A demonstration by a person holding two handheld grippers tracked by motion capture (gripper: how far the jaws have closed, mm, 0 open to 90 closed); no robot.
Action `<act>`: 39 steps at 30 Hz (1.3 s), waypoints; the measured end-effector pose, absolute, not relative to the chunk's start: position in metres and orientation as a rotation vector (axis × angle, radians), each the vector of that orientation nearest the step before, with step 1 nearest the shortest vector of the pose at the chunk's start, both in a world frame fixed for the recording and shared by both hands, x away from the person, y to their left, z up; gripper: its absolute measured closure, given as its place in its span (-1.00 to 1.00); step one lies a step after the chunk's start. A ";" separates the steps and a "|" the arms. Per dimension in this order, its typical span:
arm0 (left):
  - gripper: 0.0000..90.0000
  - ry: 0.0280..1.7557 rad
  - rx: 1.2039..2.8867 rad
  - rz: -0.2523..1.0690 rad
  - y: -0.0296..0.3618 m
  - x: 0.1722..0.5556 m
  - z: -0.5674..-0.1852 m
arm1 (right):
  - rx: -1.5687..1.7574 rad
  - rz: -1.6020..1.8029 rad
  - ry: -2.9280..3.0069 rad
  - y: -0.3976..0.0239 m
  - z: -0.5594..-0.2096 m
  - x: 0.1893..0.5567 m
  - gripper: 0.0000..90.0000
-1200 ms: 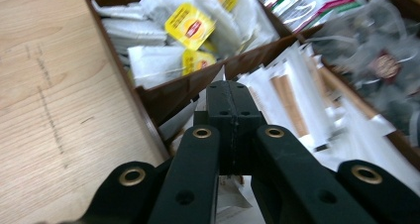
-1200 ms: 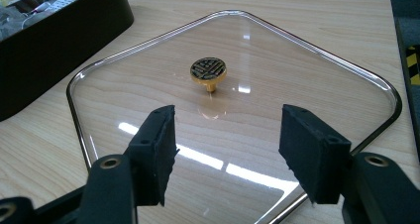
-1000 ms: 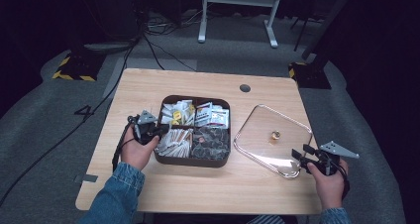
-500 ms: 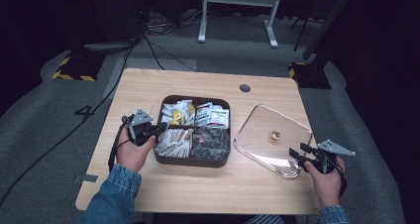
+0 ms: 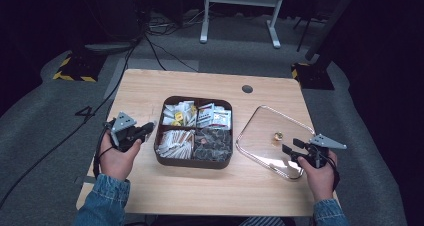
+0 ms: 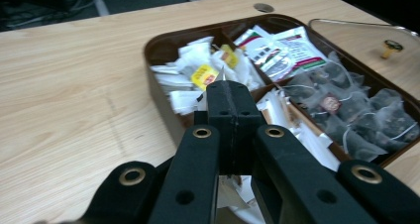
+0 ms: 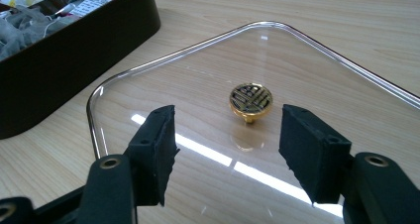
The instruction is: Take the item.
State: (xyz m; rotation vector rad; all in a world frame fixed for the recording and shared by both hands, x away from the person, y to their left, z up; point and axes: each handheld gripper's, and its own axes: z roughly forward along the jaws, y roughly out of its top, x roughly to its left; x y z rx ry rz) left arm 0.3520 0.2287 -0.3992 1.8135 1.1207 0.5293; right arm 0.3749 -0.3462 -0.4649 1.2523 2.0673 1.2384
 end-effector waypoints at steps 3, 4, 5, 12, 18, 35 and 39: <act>1.00 1.150 1.798 0.544 0.237 0.347 -0.400 | 1.243 1.250 2.075 -0.340 -0.464 0.379 -0.11; 1.00 1.155 1.800 0.547 0.240 0.346 -0.400 | 1.233 1.251 2.081 -0.338 -0.464 0.381 -0.11; 1.00 1.170 1.797 0.554 0.244 0.343 -0.401 | 1.228 1.257 2.088 -0.334 -0.463 0.384 -0.11; 1.00 1.218 1.761 0.596 0.260 0.332 -0.400 | 1.199 1.270 2.110 -0.322 -0.463 0.392 -0.11; 1.00 1.253 1.757 0.631 0.271 0.324 -0.400 | 1.173 1.286 2.132 -0.310 -0.462 0.400 -0.11; 1.00 1.367 1.787 0.609 0.297 0.325 -0.434 | 1.144 1.311 2.160 -0.296 -0.461 0.409 -0.11; 1.00 1.398 1.822 0.610 0.301 0.327 -0.443 | 1.149 1.313 2.159 -0.295 -0.462 0.411 -0.11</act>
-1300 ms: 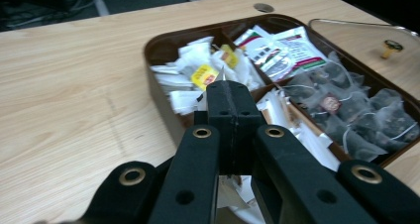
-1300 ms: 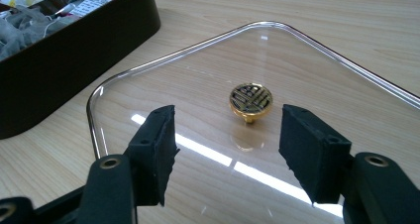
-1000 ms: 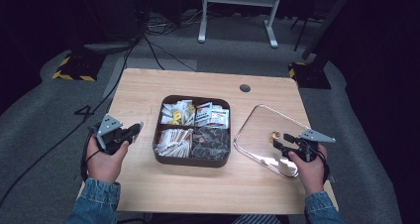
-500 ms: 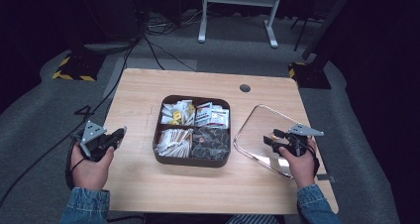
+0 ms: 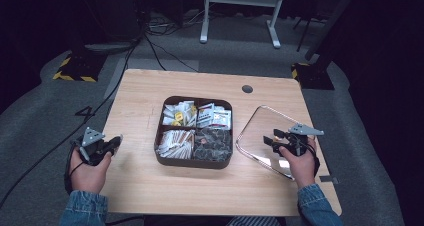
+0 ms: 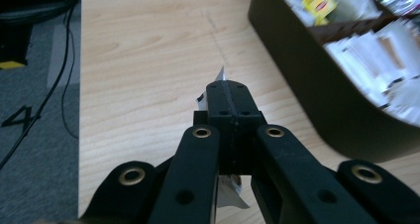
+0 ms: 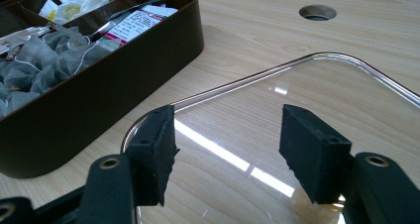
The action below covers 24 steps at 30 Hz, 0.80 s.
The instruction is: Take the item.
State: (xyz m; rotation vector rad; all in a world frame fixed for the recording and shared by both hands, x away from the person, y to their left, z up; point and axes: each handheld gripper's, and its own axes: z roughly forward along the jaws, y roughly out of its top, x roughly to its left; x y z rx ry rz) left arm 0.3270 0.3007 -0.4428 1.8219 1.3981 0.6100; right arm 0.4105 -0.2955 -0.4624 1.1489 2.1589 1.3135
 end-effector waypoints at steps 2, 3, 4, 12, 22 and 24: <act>1.00 1.410 1.853 0.613 0.301 0.328 -0.447 | 1.140 1.311 2.162 -0.295 -0.462 0.411 -0.11; 1.00 1.417 1.858 0.609 0.301 0.329 -0.450 | 1.139 1.311 2.164 -0.294 -0.462 0.411 -0.11; 1.00 1.423 1.867 0.604 0.301 0.330 -0.452 | 1.138 1.315 2.166 -0.293 -0.462 0.411 -0.11; 1.00 1.440 1.899 0.592 0.302 0.334 -0.464 | 1.146 1.313 2.165 -0.294 -0.463 0.411 -0.11; 1.00 1.440 1.920 0.568 0.303 0.337 -0.474 | 1.141 1.306 2.169 -0.294 -0.464 0.412 -0.11; 1.00 1.444 1.921 0.550 0.303 0.338 -0.477 | 1.141 1.305 2.170 -0.294 -0.464 0.412 -0.11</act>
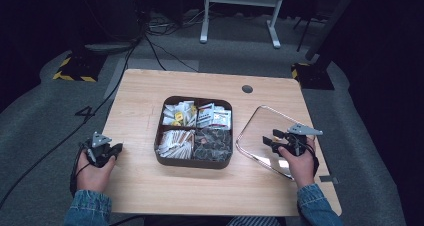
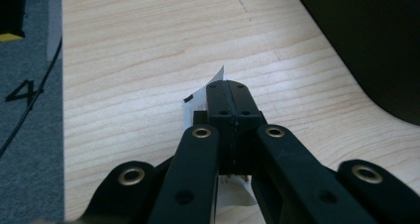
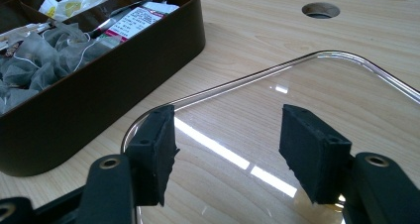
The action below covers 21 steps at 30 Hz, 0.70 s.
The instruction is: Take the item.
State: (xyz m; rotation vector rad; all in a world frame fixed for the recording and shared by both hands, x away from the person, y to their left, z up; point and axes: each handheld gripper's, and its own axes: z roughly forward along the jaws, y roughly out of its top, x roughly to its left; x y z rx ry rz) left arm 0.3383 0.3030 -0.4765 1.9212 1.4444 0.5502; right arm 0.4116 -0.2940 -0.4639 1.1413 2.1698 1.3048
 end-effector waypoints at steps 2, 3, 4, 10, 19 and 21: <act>1.00 1.445 1.913 0.531 0.304 0.339 -0.479 | 1.141 1.305 2.169 -0.294 -0.464 0.412 -0.11; 1.00 1.445 1.913 0.531 0.304 0.339 -0.479 | 1.141 1.305 2.169 -0.294 -0.464 0.412 -0.11; 1.00 1.445 1.911 0.515 0.304 0.339 -0.480 | 1.141 1.305 2.169 -0.294 -0.464 0.412 -0.11; 0.97 1.435 1.930 0.485 0.299 0.342 -0.484 | 1.142 1.307 2.169 -0.294 -0.464 0.412 -0.11; 0.19 1.416 1.899 0.510 0.296 0.343 -0.485 | 1.149 1.309 2.163 -0.296 -0.463 0.412 -0.12; 0.16 1.410 1.889 0.515 0.297 0.343 -0.484 | 1.144 1.304 2.163 -0.296 -0.463 0.412 -0.12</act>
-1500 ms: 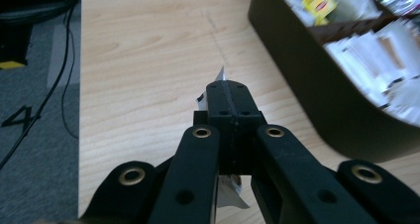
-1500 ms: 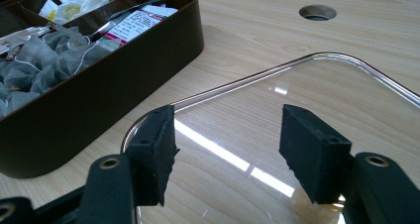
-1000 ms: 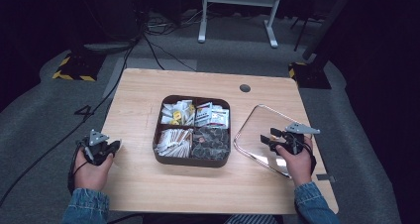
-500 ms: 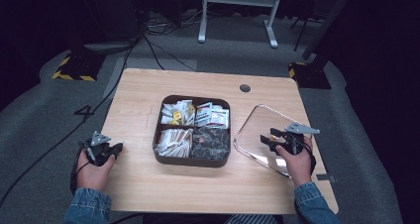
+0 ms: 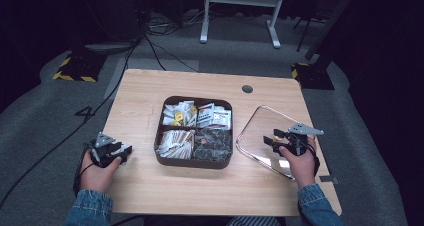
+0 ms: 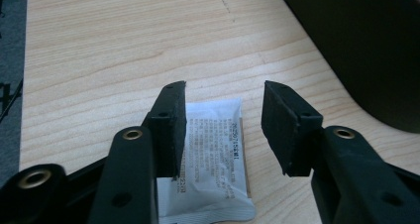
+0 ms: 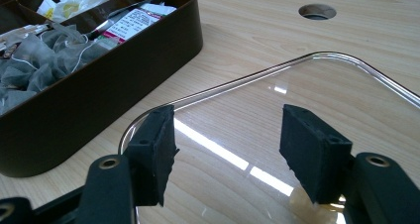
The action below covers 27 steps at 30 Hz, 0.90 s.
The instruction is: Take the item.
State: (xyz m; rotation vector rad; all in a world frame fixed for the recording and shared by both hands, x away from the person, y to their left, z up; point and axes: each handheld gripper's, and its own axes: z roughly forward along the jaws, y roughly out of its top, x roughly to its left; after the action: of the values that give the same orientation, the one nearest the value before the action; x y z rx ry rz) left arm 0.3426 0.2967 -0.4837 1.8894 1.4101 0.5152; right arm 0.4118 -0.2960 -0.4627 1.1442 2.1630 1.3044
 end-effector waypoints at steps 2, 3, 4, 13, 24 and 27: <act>0.10 1.402 1.871 0.523 0.297 0.341 -0.482 | 1.152 1.303 2.157 -0.297 -0.463 0.412 -0.13; 0.08 1.402 1.863 0.524 0.298 0.340 -0.481 | 1.150 1.298 2.155 -0.297 -0.462 0.413 -0.14; 0.07 1.402 1.863 0.524 0.298 0.340 -0.481 | 1.150 1.298 2.155 -0.297 -0.462 0.413 -0.14; -0.04 1.394 1.830 0.528 0.298 0.330 -0.474 | 1.206 1.210 2.101 -0.312 -0.464 0.422 -0.24; -0.28 1.396 1.875 0.549 0.299 0.320 -0.474 | 1.336 1.094 2.082 -0.322 -0.486 0.438 -0.27; -0.31 1.403 1.887 0.547 0.301 0.319 -0.475 | 1.337 1.086 2.090 -0.321 -0.488 0.440 -0.24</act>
State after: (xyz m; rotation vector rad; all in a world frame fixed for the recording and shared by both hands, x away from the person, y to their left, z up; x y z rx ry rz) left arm 0.3188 0.3010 -0.4753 1.8869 1.4029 0.5470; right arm 0.4401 -0.3214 -0.4881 1.3366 2.0902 1.0857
